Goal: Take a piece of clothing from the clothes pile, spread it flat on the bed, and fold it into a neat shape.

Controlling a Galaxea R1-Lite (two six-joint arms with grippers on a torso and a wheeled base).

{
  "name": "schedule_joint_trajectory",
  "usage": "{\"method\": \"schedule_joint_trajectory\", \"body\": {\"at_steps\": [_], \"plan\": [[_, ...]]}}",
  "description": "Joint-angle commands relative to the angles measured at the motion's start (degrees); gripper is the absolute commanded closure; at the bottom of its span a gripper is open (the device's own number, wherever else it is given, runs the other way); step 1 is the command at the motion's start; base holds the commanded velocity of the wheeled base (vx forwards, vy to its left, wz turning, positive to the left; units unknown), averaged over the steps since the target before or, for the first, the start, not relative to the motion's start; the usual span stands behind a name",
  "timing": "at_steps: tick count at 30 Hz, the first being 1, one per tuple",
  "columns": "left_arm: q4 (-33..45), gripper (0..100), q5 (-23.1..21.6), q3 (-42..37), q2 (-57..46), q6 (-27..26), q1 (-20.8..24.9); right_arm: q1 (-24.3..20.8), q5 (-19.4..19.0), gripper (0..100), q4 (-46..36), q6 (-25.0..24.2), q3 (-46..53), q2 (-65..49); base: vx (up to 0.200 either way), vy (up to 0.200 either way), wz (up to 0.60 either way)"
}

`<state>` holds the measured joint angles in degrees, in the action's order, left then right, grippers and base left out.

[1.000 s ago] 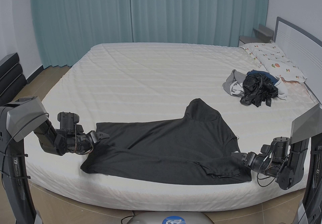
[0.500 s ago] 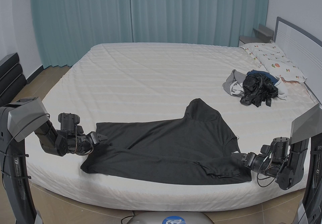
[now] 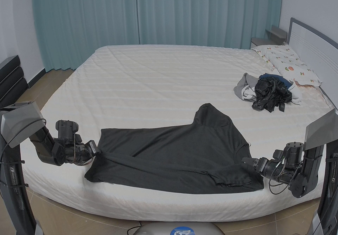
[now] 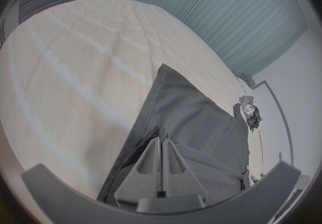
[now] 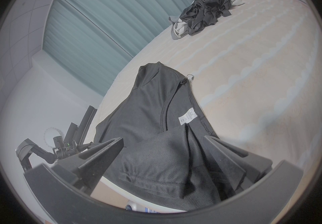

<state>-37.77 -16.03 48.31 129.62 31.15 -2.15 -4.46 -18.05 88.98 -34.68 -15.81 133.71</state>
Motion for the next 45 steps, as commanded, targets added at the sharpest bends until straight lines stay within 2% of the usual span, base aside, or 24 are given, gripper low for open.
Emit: {"method": "schedule_joint_trajectory", "body": {"at_steps": [1, 4, 12, 33, 34, 45], "plan": [[0.0, 100, 0.0, -0.7, -1.8, 0.2, -0.2, 0.0, -1.2, 0, 0.6, 0.1, -0.4, 0.4, 0.0, 0.0, 0.0], [0.0, 100, 0.0, -1.2, -2.2, 0.2, -0.2, 0.4, -3.5, 0, 0.6, 0.4, -0.8, 0.5, 0.0, 0.0, 0.0], [0.1, 100, 0.0, -1.4, -2.0, 0.4, -0.1, 0.2, -6.1, 0, 0.6, 3.5, -5.1, 3.1, 0.0, 0.0, 0.0], [0.1, 100, 0.0, -1.8, -1.6, 1.1, 0.0, 0.2, -6.7, 0, 0.6, 7.3, -9.0, 9.5, 0.0, 0.0, 0.0], [0.1, 100, 0.0, -1.8, -1.7, 1.3, 0.0, 0.1, -6.7, 100, 0.6, 7.3, -9.1, 9.6, 0.0, 0.0, 0.0], [0.1, 100, 0.0, -2.2, -2.2, 1.4, 0.0, 0.7, -6.8, 100, 0.6, 6.5, -8.3, 8.3, 0.0, 0.0, 0.0]]}}
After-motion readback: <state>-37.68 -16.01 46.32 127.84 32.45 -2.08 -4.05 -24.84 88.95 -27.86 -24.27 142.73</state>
